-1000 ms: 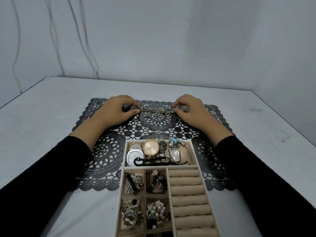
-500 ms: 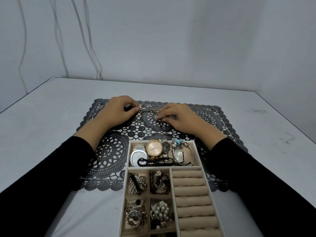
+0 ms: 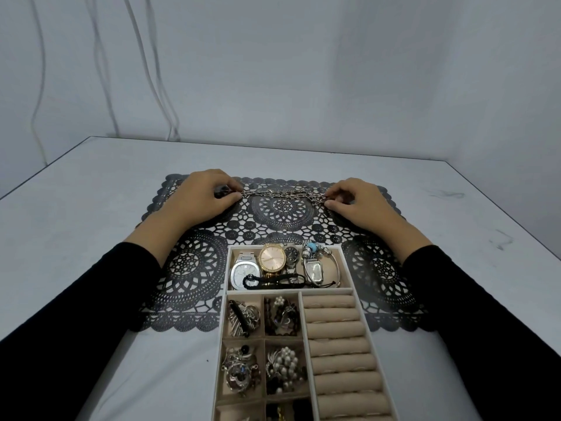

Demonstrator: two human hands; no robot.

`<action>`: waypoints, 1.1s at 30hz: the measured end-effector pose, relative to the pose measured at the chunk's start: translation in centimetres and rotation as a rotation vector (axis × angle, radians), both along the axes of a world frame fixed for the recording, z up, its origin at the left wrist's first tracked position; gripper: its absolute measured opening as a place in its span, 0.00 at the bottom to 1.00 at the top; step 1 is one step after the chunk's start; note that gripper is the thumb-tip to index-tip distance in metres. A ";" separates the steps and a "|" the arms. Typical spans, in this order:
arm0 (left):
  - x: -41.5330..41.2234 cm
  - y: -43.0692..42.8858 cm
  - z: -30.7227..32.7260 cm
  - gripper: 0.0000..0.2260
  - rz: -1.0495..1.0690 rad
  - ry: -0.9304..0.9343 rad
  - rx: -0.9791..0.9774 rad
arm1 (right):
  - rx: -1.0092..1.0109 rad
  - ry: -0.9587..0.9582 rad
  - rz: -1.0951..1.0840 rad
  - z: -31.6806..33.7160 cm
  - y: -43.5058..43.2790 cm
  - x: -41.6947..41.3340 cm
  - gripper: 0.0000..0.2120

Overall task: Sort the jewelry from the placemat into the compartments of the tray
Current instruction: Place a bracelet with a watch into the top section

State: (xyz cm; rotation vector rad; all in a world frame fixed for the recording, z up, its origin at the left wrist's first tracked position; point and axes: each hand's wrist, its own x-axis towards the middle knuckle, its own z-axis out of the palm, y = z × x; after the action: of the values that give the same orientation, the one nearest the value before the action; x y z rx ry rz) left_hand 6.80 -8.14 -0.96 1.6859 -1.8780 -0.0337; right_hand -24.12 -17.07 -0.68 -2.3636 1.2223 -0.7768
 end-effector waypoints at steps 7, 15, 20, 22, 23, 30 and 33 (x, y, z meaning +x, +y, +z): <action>-0.2 0.1 0.0 0.04 0.090 0.122 0.012 | -0.005 0.096 -0.065 0.4 -0.1 0.2 0.02; 0.4 0.5 0.4 0.03 0.164 0.202 -0.018 | 0.003 0.004 -0.092 0.4 -0.8 -0.8 0.04; 1.3 0.5 0.4 0.02 0.202 0.289 -0.056 | -0.030 -0.143 -0.106 0.8 -1.2 0.2 0.02; 1.4 0.5 0.4 0.03 0.219 0.298 -0.062 | -0.032 -0.176 -0.099 0.9 -1.3 1.0 0.01; 1.5 0.6 0.4 0.03 0.226 0.293 -0.063 | -0.029 -0.179 -0.097 0.9 -1.4 1.3 0.01; 2.3 0.9 0.4 0.09 0.189 0.230 0.001 | 0.011 -0.058 -0.091 0.4 -1.4 1.3 0.06; 2.4 1.1 0.5 0.12 0.173 0.242 0.029 | 0.024 0.004 -0.066 0.7 -1.2 1.1 0.10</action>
State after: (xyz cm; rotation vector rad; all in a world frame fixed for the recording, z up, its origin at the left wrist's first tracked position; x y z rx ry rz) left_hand 9.18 -7.05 -0.45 1.7720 -1.5574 -0.1873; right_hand -23.02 -18.23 -0.02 -2.3170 1.3101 -0.7733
